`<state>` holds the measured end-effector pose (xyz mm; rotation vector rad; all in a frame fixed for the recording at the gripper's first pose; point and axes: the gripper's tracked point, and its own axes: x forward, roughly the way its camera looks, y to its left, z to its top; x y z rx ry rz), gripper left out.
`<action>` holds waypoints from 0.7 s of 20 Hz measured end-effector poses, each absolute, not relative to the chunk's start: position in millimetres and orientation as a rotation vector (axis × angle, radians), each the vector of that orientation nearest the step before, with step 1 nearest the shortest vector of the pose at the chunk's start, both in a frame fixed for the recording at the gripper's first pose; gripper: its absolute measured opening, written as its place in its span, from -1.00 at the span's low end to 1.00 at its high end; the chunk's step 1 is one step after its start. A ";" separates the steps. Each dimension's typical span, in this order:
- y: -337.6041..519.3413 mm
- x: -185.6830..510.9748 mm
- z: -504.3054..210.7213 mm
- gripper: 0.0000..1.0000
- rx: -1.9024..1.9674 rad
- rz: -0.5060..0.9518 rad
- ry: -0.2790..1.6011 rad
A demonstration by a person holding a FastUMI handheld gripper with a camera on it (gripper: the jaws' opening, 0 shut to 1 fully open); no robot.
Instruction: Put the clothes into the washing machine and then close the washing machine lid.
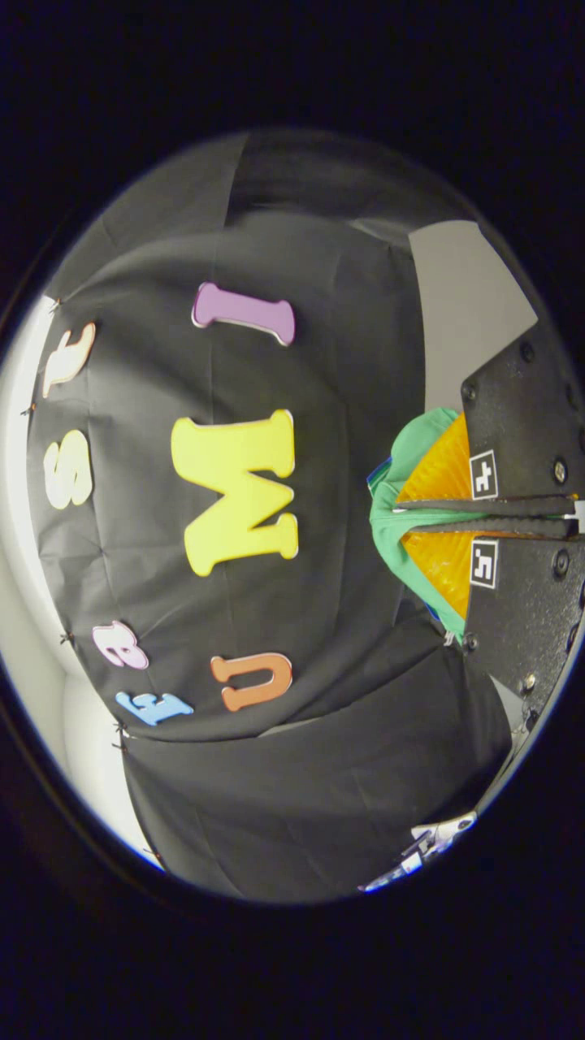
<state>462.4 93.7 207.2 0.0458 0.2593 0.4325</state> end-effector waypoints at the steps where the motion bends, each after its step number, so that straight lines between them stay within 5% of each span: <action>1: 108.7 464.1 204.4 -0.90 0.055 0.449 0.266; 14: 216.9 496.0 129.4 -0.90 0.052 0.512 0.386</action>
